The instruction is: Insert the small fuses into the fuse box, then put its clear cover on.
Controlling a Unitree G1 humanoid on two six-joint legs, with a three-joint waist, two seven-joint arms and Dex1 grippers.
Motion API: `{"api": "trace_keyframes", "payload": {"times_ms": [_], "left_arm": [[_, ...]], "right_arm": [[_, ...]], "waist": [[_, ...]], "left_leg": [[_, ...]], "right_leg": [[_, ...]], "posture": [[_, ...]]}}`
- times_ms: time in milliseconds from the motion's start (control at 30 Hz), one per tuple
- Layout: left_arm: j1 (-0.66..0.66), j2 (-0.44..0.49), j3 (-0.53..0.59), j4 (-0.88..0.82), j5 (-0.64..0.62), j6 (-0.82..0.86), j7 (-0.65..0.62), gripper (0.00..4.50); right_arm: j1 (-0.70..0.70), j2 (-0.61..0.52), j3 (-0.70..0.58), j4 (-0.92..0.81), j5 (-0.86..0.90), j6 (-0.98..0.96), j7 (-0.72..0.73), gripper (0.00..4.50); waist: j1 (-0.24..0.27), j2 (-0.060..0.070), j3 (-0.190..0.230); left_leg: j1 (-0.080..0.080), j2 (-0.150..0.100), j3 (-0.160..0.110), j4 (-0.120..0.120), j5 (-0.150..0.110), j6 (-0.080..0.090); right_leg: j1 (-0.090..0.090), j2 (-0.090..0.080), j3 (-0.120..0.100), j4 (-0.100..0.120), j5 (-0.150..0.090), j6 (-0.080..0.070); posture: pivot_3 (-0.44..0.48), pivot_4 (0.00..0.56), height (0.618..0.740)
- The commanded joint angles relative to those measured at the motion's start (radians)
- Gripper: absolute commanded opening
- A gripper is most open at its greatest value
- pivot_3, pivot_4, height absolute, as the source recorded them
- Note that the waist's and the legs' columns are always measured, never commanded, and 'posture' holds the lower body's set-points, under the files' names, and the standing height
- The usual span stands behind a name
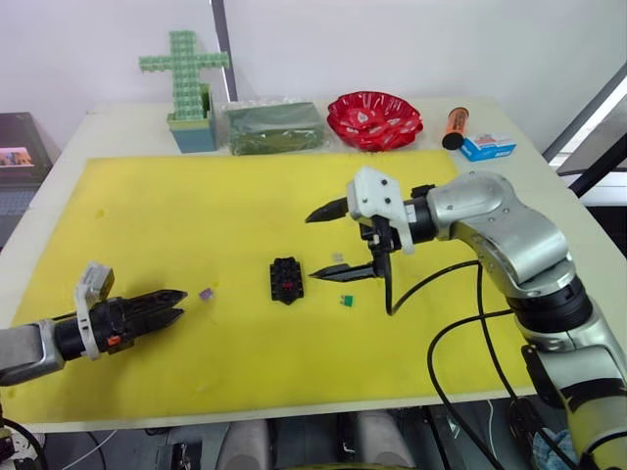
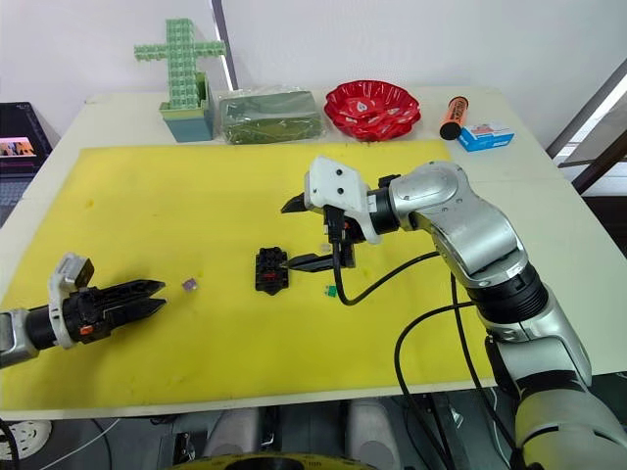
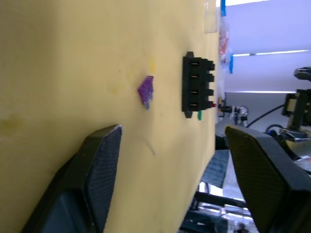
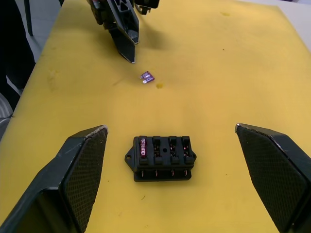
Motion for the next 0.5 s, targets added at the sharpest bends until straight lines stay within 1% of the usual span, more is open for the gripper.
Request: {"api": "trace_keyframes", "payload": {"times_ms": [33,167,267,367,500], "left_arm": [[0.001,-0.020,-0.009,0.001,-0.096,0.010,0.092,3.56],[-0.045,-0.053,-0.008,0.028,-0.128,0.010,0.179,3.56],[-0.072,-0.095,-0.008,0.025,-0.122,-0.022,0.253,3.56],[-0.093,-0.118,-0.009,0.040,-0.117,-0.033,0.287,3.56],[-0.103,-0.139,-0.016,0.034,-0.121,-0.036,0.313,3.56]], "right_arm": [[-0.016,0.000,-0.014,-0.025,-0.003,-0.010,-0.010,4.50],[-0.014,0.002,-0.011,-0.028,-0.005,-0.012,-0.017,4.50],[-0.011,0.003,-0.011,-0.035,-0.005,-0.010,-0.022,4.50],[-0.009,0.003,-0.013,-0.038,-0.007,-0.008,-0.029,4.50],[-0.011,0.005,-0.017,-0.039,-0.007,-0.006,-0.041,4.50]], "waist": [[0.002,0.000,0.000],[0.004,0.000,0.000],[0.006,0.000,-0.001],[0.008,0.001,-0.001],[0.019,0.001,-0.001]], "left_leg": [[0.000,0.000,0.000,0.000,0.000,0.000],[0.000,-0.001,0.000,0.000,0.000,0.000],[0.000,-0.001,-0.001,0.000,0.000,-0.001],[0.000,-0.002,-0.001,0.000,0.001,-0.001],[0.001,-0.002,-0.001,0.001,0.001,-0.002]], "right_leg": [[0.000,0.000,0.000,0.000,0.000,0.000],[0.000,-0.001,0.000,0.000,-0.001,-0.002],[0.001,-0.001,0.000,0.000,-0.001,-0.002],[0.002,-0.001,0.000,0.000,0.000,0.000],[0.002,-0.001,0.000,0.000,0.000,-0.002]], "posture": [[0.000,0.150,0.740],[0.000,0.150,0.740],[0.000,0.150,0.740],[0.000,0.150,0.740],[0.000,0.150,0.740]]}}
